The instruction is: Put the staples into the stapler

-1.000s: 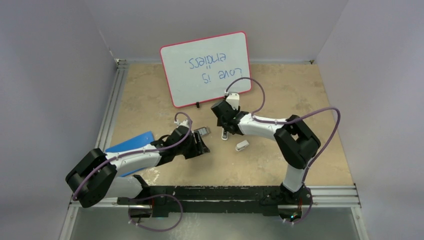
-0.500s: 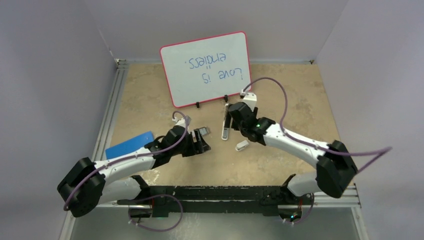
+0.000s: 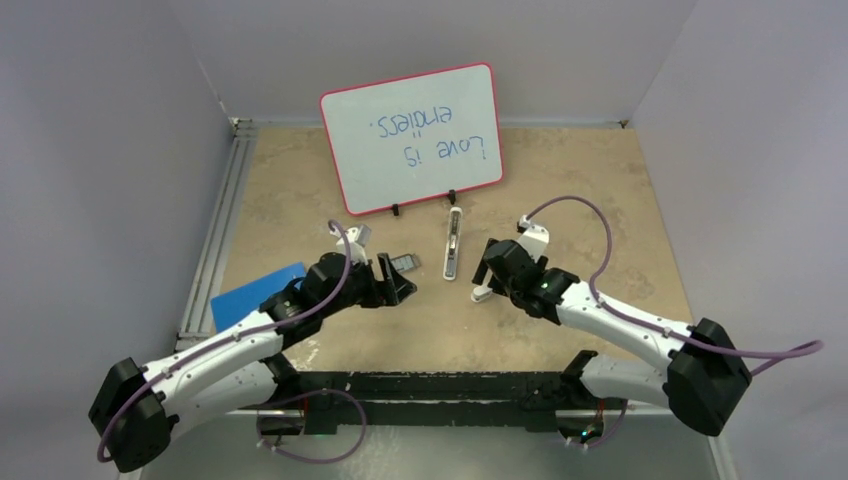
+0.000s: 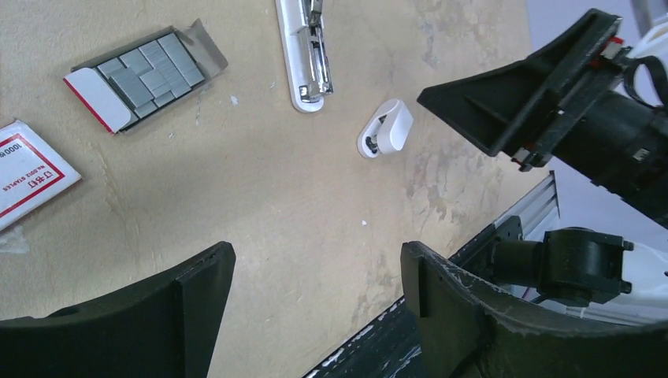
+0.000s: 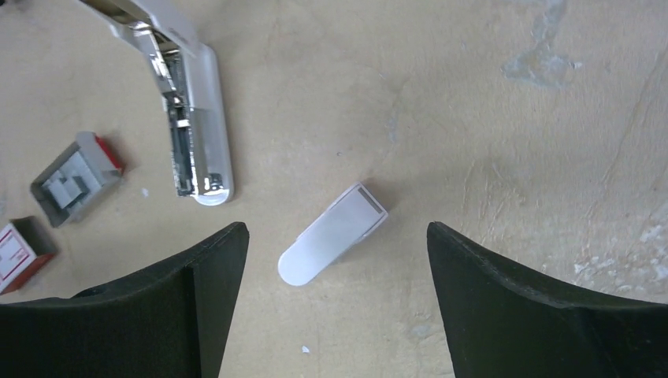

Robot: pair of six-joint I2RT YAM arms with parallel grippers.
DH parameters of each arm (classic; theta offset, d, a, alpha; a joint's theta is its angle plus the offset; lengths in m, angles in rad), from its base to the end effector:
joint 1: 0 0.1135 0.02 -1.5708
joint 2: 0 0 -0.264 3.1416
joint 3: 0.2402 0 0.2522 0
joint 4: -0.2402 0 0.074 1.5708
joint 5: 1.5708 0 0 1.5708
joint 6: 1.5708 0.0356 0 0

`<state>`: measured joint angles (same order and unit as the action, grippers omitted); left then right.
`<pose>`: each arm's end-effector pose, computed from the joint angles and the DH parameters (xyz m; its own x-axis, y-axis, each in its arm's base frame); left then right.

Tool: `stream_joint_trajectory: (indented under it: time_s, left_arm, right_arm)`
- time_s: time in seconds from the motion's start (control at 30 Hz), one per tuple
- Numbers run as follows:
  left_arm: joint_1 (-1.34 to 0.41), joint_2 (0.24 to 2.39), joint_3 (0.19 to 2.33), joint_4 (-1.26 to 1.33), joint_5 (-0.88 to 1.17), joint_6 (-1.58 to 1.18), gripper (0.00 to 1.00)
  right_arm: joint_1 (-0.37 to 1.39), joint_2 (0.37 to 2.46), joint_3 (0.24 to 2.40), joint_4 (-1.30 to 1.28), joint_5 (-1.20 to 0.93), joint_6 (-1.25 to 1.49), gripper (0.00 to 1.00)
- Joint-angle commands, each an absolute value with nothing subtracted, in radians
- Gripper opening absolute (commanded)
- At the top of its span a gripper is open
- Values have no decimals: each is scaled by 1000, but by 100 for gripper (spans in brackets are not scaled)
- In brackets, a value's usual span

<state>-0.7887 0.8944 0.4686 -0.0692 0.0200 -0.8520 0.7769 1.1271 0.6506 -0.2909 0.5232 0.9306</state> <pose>0.1398 -0.1417 0.2208 -0.7636 -0.2990 -0.5723 0.2233 0.7094 -0.6685 0.1746 0.1467 0.2201 -0.5771 0.4068 -0.7081 0.1875 0.9099 0.3700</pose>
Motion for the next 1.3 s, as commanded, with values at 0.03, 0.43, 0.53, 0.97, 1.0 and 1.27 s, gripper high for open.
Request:
stream_joint_trajectory:
  time_s: [0.03, 0.43, 0.53, 0.97, 1.0, 1.27]
  left_arm:
    - [-796, 876, 433, -25, 9, -856, 77]
    - [-795, 984, 444, 32, 32, -885, 77]
    - [-796, 993, 446, 29, 32, -884, 77]
    - [-796, 1016, 438, 17, 38, -891, 77]
    - [-796, 1023, 438, 21, 49, -890, 77]
    - [-795, 1133, 452, 83, 176, -880, 77]
  right_arm:
    - [775, 1187, 658, -284, 555, 1074, 84]
    - [779, 1279, 594, -109, 448, 1080, 72]
    - [780, 1309, 592, -99, 444, 1071, 64]
    - [779, 1382, 637, -108, 451, 912, 34]
    - [780, 1388, 645, -111, 445, 892, 33]
    - [780, 1361, 683, -162, 443, 848, 48]
